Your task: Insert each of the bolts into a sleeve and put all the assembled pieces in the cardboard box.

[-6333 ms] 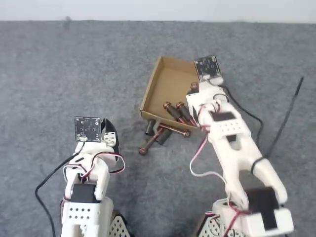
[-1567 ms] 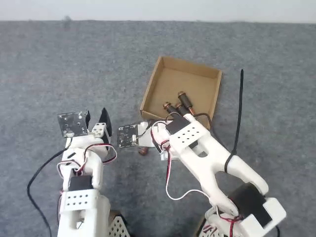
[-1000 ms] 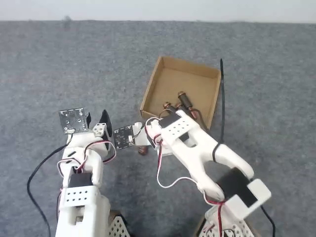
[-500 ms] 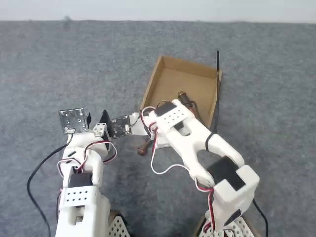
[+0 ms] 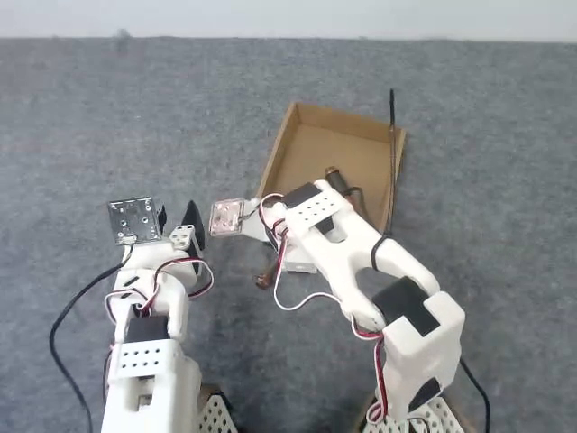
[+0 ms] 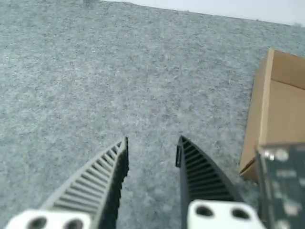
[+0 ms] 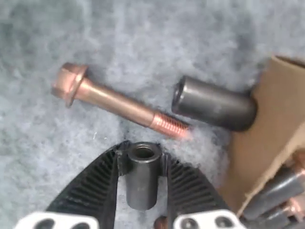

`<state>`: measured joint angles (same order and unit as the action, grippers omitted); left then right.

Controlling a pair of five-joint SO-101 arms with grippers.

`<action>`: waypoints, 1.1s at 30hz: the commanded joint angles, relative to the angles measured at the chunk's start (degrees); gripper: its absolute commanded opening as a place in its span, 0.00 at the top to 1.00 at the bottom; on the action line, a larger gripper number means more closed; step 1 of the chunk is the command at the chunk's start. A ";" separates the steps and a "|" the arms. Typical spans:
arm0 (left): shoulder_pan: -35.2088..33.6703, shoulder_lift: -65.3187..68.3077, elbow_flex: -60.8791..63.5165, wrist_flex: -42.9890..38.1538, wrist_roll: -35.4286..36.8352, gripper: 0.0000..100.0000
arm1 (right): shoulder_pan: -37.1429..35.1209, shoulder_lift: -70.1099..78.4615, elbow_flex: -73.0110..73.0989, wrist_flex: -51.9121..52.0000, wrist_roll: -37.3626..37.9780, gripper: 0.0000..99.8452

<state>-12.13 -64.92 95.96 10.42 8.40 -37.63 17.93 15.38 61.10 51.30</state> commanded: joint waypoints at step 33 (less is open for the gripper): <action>-0.18 0.18 -3.03 -1.49 0.44 0.84 | 2.77 -11.38 13.80 -8.22 -11.96 0.84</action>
<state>-12.13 -64.92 95.96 10.42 8.40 -35.78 9.05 28.04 57.23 37.05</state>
